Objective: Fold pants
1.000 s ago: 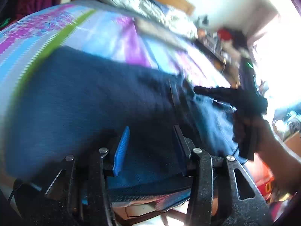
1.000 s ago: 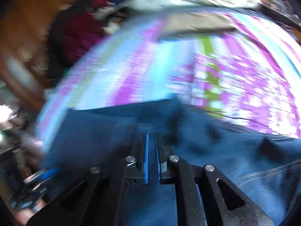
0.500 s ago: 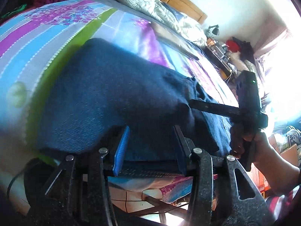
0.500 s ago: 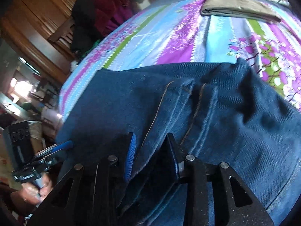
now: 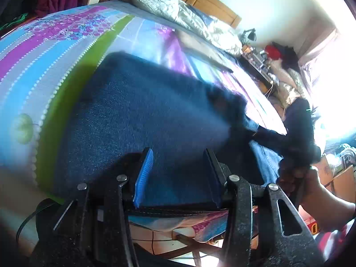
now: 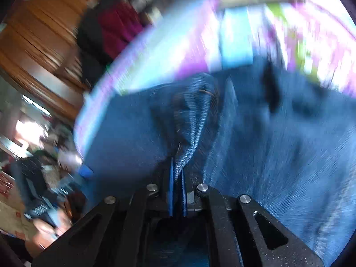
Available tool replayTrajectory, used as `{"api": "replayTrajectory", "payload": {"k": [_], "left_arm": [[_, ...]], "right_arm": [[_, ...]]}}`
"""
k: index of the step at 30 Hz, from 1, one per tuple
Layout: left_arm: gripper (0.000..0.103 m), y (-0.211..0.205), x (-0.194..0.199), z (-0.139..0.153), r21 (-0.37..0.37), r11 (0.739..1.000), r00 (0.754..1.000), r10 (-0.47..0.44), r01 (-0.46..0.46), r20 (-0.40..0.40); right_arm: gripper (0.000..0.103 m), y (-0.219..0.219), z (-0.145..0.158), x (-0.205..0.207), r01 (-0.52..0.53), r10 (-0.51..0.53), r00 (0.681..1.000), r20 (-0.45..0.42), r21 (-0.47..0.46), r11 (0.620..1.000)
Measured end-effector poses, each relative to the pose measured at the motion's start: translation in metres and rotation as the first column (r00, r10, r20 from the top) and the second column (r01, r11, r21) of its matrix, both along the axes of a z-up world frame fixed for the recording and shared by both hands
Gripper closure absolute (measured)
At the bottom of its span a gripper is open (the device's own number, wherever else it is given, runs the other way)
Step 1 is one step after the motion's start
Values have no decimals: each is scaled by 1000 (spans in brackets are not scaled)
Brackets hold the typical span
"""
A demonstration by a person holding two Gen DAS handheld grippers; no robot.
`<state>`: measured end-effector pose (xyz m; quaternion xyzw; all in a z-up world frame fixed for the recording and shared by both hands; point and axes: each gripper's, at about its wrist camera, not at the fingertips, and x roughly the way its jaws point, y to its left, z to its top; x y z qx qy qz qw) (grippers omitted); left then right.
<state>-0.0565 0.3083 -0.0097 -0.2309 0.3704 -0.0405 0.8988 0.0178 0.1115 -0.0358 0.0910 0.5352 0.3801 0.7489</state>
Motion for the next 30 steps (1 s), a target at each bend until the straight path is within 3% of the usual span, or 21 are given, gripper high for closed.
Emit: {"api": "replayTrajectory", "payload": {"k": [2,8,13,16,18,19,23,25,27,29,30], "left_arm": [[55,0,5,-4,4,1000,1000,0,0,-28],[55,14,1,6,31,999,999,38,-38,0],[55,27,0,-2,-4,997,997,76,-76,-8],[55,24,2,-4,23,998,998,67,-66,-14],[54,25,2,-5,31,997,998,64,-64,-11],[53,26,2,-6,27,998,998,63,-63,-13],[52,28,2,-8,12,998,998,64,-64,-20],[52,28,2,-7,19,998,998,61,-60,-20],[52,30,1,-8,15,998,998,60,-60,-19],[52,31,2,-12,-5,998,998,60,-60,-21],[52,31,4,-13,-7,998,998,59,-59,-26]], "right_arm": [[100,-5,3,0,33,-33,999,-10,30,999],[98,-26,10,0,115,-115,993,5,63,991],[102,-15,6,10,53,-53,998,29,0,999],[89,-17,13,13,92,-93,995,21,13,996],[69,-11,19,12,97,-96,992,78,-10,995],[69,-8,21,16,92,-90,992,93,-15,996],[69,1,24,33,115,-111,988,103,-35,993],[96,5,32,36,100,-92,987,132,-56,993],[98,18,34,38,80,-49,976,214,-141,987],[99,15,21,52,82,-50,984,172,-186,979],[78,11,24,52,114,-77,978,191,-191,975]]}}
